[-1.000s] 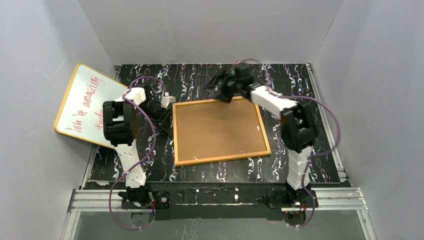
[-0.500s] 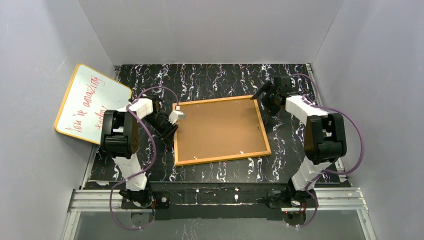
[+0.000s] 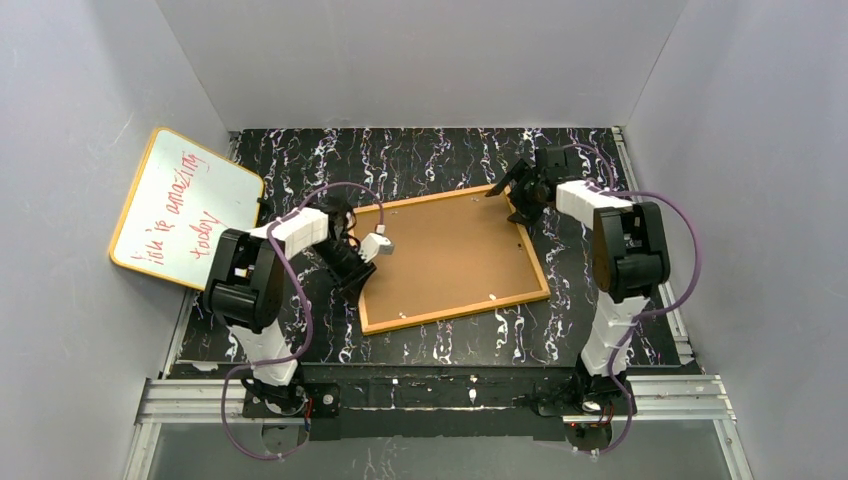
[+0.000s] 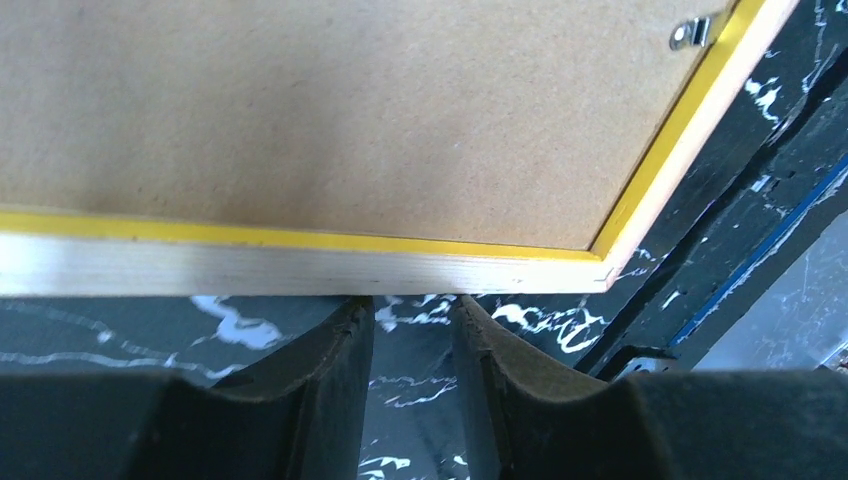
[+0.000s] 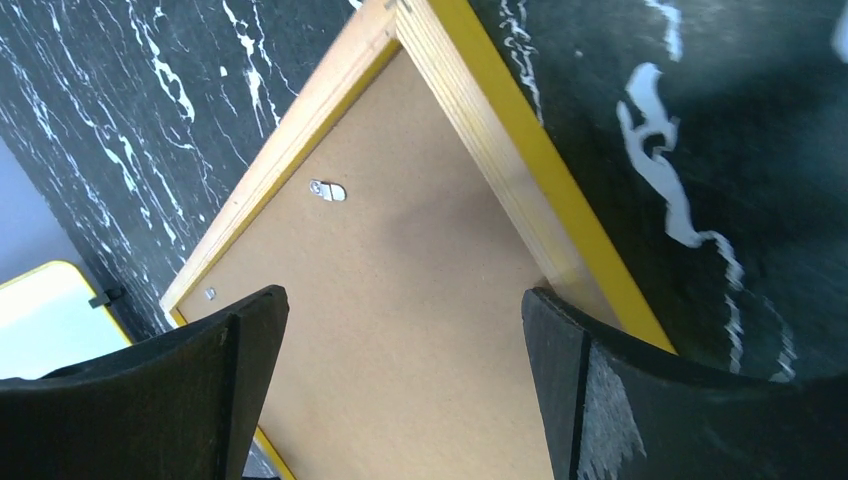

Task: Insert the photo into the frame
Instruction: Adjust the photo frame at the center of the board.

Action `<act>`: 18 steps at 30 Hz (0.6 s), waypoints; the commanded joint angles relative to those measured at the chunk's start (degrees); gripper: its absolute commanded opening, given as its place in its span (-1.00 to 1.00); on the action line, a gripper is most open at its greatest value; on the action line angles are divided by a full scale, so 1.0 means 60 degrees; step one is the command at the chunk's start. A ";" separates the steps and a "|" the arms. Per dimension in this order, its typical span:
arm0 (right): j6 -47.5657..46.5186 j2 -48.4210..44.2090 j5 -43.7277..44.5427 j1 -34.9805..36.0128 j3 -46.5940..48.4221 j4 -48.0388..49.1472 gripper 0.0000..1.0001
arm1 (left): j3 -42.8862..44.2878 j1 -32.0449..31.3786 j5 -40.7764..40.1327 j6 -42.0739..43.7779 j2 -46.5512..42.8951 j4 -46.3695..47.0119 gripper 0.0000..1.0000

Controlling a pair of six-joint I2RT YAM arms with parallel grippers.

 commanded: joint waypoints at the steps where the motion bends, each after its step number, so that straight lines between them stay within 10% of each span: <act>1: 0.0193 0.0904 -0.0687 0.0230 0.0917 -0.0028 0.90 | -0.0206 -0.0870 0.0164 -0.0396 0.0494 0.1039 -0.31; 12: -0.0405 0.2211 -0.1110 0.0401 0.5240 -0.1894 0.92 | 0.2256 -0.2452 0.1194 -0.0422 0.0758 -0.1330 -0.22; 18: -0.0465 -0.0192 -0.0161 0.0179 0.3140 -0.2332 0.97 | 0.5998 -0.0787 0.0779 0.0416 0.1650 -0.3201 -0.14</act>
